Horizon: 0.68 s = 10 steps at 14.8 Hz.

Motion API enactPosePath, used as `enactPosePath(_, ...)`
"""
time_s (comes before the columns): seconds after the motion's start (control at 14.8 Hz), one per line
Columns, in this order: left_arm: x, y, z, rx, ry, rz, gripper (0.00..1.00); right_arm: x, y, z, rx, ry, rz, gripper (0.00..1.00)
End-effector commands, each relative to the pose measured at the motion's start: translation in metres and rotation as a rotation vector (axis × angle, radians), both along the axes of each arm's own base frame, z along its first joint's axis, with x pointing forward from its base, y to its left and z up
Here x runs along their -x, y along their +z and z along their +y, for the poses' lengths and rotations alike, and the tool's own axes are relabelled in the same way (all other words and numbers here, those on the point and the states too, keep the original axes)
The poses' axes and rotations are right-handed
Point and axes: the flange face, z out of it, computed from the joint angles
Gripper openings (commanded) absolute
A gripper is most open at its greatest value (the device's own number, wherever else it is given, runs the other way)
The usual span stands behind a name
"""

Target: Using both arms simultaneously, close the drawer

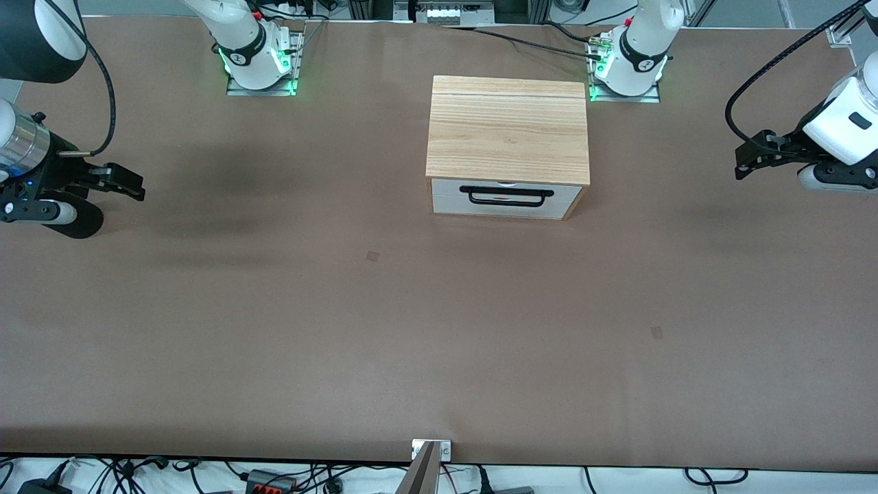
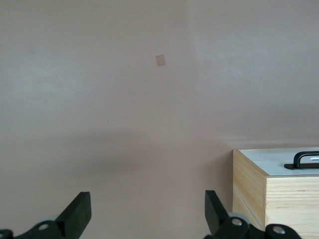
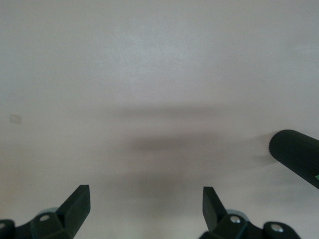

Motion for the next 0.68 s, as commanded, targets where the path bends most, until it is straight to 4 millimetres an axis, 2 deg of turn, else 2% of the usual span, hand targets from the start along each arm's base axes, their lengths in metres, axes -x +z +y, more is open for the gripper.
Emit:
enactPosePath(0.0, 0.0079, 0.0034, -0.0028, 0.000, -0.003, -0.004, 1.00, 0.0045, 0.0016, 0.0015, 0.008, 0.018, -0.015, 1.00)
enactPosePath(0.61, 0.0079, 0.0034, -0.0028, 0.000, 0.000, -0.005, 1.00, -0.0008, 0.0030, 0.0066, 0.011, 0.028, -0.021, 1.00)
